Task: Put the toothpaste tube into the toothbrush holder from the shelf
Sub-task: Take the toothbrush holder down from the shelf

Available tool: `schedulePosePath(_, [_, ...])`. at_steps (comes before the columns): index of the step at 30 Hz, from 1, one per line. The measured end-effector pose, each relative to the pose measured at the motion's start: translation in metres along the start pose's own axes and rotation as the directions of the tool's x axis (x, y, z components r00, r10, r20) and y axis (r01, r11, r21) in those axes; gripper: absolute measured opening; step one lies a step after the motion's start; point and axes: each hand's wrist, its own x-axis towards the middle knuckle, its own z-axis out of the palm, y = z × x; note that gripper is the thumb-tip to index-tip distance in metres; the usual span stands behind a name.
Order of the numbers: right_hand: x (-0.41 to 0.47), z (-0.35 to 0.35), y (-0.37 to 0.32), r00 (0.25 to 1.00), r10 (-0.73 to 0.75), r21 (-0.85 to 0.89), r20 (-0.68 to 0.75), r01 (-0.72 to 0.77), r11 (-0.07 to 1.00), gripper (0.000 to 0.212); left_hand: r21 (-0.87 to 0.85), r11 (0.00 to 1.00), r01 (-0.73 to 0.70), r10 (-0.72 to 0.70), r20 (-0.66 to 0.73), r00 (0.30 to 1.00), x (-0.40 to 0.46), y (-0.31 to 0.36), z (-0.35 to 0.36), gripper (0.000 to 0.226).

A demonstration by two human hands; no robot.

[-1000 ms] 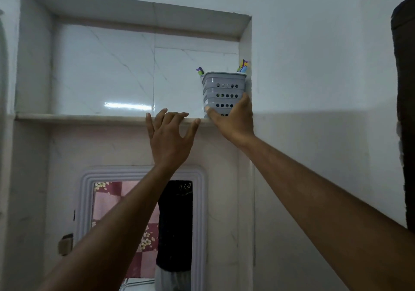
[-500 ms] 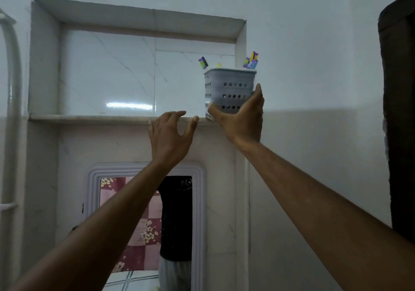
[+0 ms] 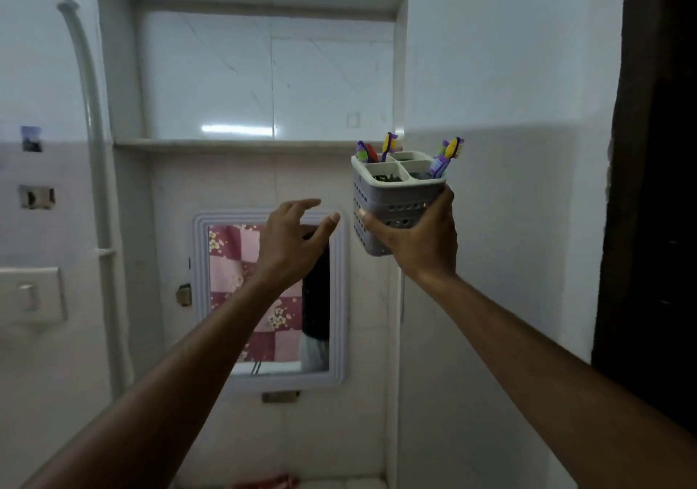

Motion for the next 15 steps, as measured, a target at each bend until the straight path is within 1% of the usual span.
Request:
schedulePosePath(2, [-0.035, -0.015, 0.008, 0.998, 0.054, -0.019, 0.044, -0.053, 0.998, 0.133, 0.012, 1.000, 0.007, -0.008, 0.045, 0.999, -0.038, 0.003, -0.001, 0.056])
schedulePosePath(3, [-0.049, -0.019, 0.013, 0.995, 0.079, -0.014, 0.058, -0.079, 0.997, 0.131, 0.012, 1.000, 0.026, -0.027, 0.072, 0.997, -0.052, 0.002, -0.001, 0.057])
schedulePosePath(6, [-0.093, -0.033, 0.022, 0.984, 0.141, -0.033, 0.108, -0.138, 0.990, 0.130, 0.027, 0.994, 0.105, -0.108, 0.153, 0.982, -0.096, -0.007, 0.001, 0.071])
schedulePosePath(8, [-0.123, -0.039, 0.032, 0.970, 0.200, -0.059, 0.141, -0.193, 0.979, 0.129, 0.037, 0.989, 0.144, -0.149, 0.203, 0.968, -0.126, -0.015, 0.003, 0.075])
schedulePosePath(13, [-0.184, -0.047, 0.052, 0.915, 0.340, -0.112, 0.215, -0.323, 0.940, 0.121, 0.007, 0.971, 0.238, -0.231, 0.256, 0.938, -0.185, -0.033, 0.003, 0.074])
schedulePosePath(15, [-0.206, -0.048, 0.062, 0.884, 0.395, -0.125, 0.248, -0.375, 0.918, 0.119, 0.034, 0.963, 0.268, -0.267, 0.265, 0.927, -0.205, -0.048, 0.004, 0.075])
